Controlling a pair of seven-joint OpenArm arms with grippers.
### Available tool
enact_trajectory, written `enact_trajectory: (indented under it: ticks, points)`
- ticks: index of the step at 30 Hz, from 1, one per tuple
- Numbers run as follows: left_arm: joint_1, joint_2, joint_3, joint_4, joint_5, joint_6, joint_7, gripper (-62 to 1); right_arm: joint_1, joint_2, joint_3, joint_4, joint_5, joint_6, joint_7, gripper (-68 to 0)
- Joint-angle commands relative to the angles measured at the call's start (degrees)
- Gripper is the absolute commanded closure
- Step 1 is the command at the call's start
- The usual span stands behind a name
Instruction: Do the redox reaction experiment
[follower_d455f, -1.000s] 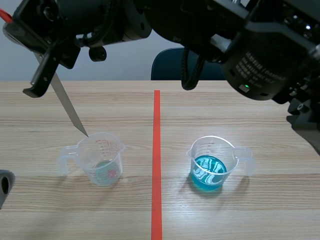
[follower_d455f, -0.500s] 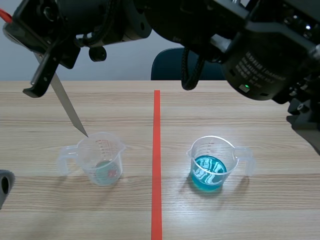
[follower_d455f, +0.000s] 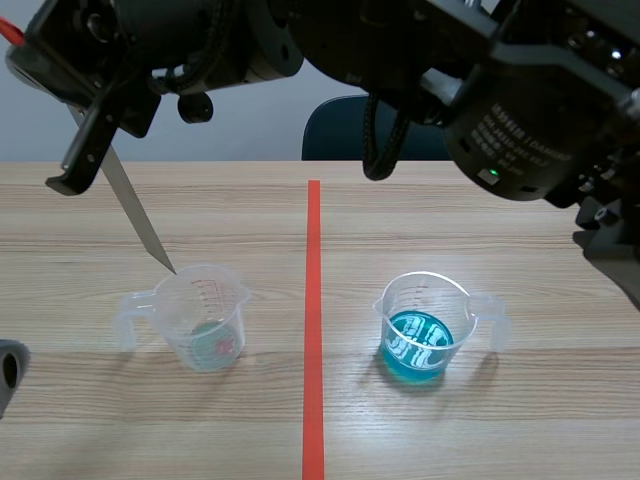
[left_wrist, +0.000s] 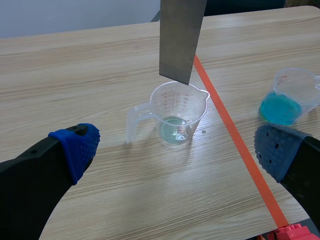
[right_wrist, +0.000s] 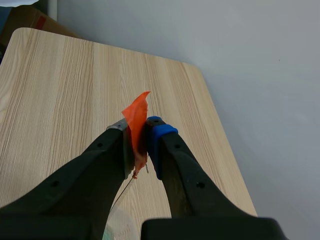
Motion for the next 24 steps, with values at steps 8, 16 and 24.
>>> enact_trajectory:
  ticks: [8, 16, 24]
  points:
    - [-0.2, 0.1, -0.1, 0.8, -0.4, -0.2, -0.8, -62.3, 1.2, -0.3, 0.6, 1.4, 0.2, -0.4, 1.0, -0.7]
    - [-0.2, 0.1, -0.1, 0.8, -0.4, -0.2, -0.8, -62.3, 1.1, -0.3, 0.6, 1.4, 0.2, -0.4, 1.0, -0.7]
    - [-0.2, 0.1, -0.1, 0.8, -0.4, -0.2, -0.8, -62.3, 1.1, 4.5, 0.6, 1.8, 0.2, -0.3, 4.0, -0.7]
